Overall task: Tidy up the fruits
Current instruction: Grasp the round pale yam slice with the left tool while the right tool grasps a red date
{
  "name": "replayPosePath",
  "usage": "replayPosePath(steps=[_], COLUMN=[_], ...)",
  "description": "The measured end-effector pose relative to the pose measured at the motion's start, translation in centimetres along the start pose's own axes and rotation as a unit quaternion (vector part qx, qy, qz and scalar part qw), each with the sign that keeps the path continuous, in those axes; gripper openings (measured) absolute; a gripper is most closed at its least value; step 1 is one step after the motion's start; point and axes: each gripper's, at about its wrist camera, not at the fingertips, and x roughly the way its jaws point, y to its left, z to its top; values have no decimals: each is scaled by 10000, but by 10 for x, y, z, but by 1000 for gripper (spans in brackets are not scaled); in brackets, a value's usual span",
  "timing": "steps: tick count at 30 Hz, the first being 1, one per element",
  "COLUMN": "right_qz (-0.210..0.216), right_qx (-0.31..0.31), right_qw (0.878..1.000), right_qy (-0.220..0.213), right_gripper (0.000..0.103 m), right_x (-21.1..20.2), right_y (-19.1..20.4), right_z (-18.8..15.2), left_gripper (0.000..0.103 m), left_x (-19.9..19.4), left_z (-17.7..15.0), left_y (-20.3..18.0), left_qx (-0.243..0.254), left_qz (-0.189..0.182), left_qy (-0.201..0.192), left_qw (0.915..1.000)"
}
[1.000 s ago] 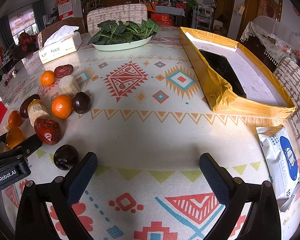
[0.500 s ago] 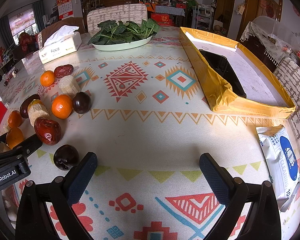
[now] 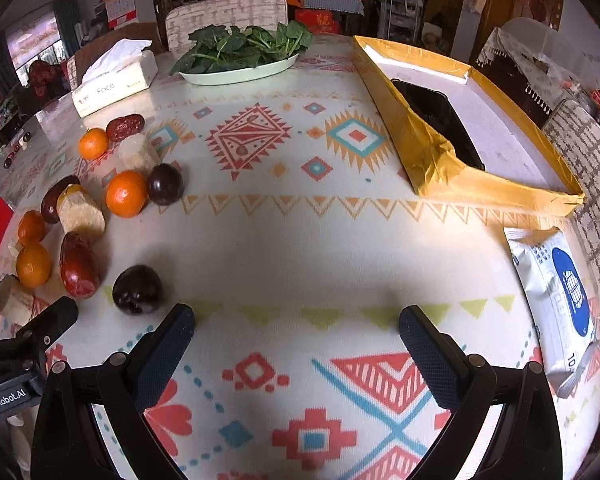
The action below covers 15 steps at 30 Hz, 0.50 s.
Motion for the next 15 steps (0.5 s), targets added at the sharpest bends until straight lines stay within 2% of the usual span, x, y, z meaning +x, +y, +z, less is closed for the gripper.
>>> replayPosePath(steps=[3,5,9,11,13,15], right_qz=[28,29,26,26,25,24], right_qx=[-41,-37,-25,-22,-14,-43], right_qw=[10000,10000,10000,10000,9999,9999], right_qy=[57,51,63,65,97,90], right_gripper=[103,103,103,103,103,103], right_x=[1,4,4,4,4,4], right_y=[-2,-4,-4,-4,-4,-3], right_z=[-1,3,4,4,5,5], left_gripper=[103,103,103,103,103,103], left_x=[-7,-19,-61,-92,-124,-146], left_z=[-5,-11,-19,-25,-30,-34], left_y=[7,17,40,57,72,83], left_qx=[-132,-305,-553,-808,-991,-1110], left_qz=[-242,-375,-188,-71,271,572], left_qy=[-136,-400,-1322,-1944,-2528,-2947], left_qw=[9995,9980,9895,9776,9620,9474])
